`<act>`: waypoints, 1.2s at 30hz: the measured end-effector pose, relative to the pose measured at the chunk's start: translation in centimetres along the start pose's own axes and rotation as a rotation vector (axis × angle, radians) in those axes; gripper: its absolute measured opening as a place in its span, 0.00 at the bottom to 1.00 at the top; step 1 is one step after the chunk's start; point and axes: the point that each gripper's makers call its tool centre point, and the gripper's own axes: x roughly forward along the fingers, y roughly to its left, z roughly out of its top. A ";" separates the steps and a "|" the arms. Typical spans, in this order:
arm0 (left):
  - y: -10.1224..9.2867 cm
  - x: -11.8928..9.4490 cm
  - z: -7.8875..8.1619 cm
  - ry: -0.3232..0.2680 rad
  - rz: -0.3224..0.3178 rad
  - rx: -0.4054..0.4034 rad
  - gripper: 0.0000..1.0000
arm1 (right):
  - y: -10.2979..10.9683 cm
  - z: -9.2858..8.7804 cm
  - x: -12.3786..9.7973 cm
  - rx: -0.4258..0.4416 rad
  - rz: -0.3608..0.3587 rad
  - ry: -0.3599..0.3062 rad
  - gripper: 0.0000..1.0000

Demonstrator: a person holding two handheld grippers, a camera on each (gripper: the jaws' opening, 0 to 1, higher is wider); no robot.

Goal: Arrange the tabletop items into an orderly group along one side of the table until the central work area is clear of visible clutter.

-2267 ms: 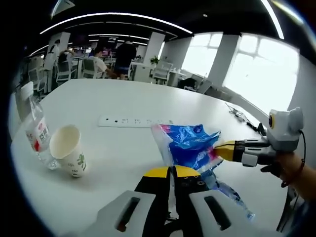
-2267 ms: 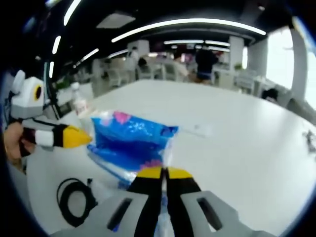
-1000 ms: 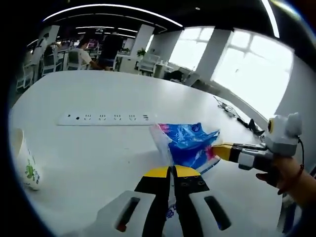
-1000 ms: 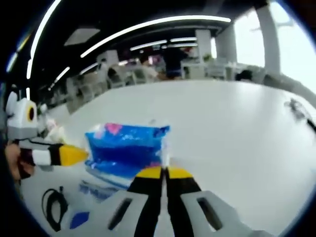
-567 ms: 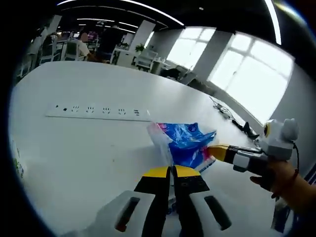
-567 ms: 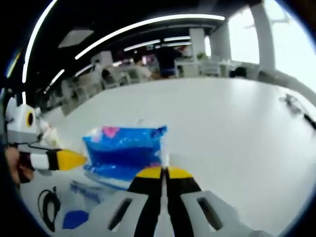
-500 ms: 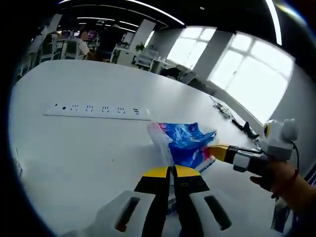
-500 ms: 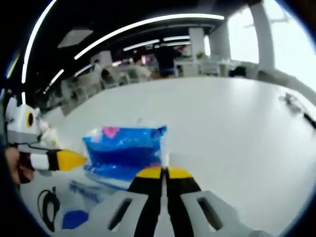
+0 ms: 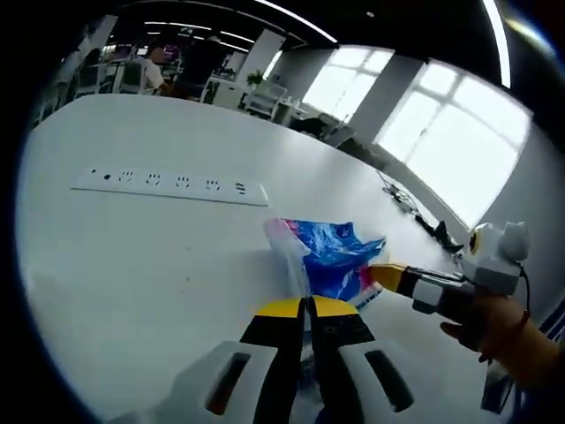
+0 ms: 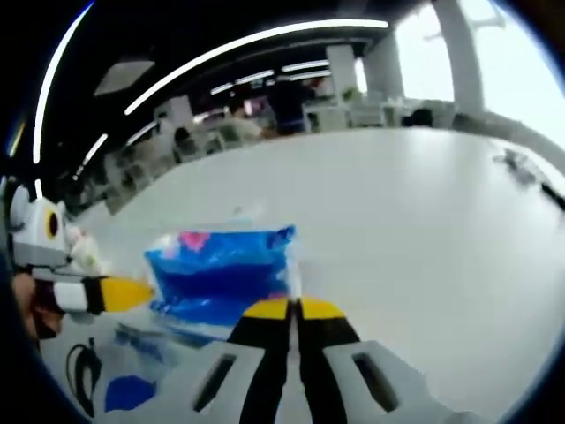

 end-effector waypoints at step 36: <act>0.6 0.7 -1.9 0.034 0.024 -0.001 0.21 | -1.8 -1.7 0.1 0.054 -0.066 0.005 0.13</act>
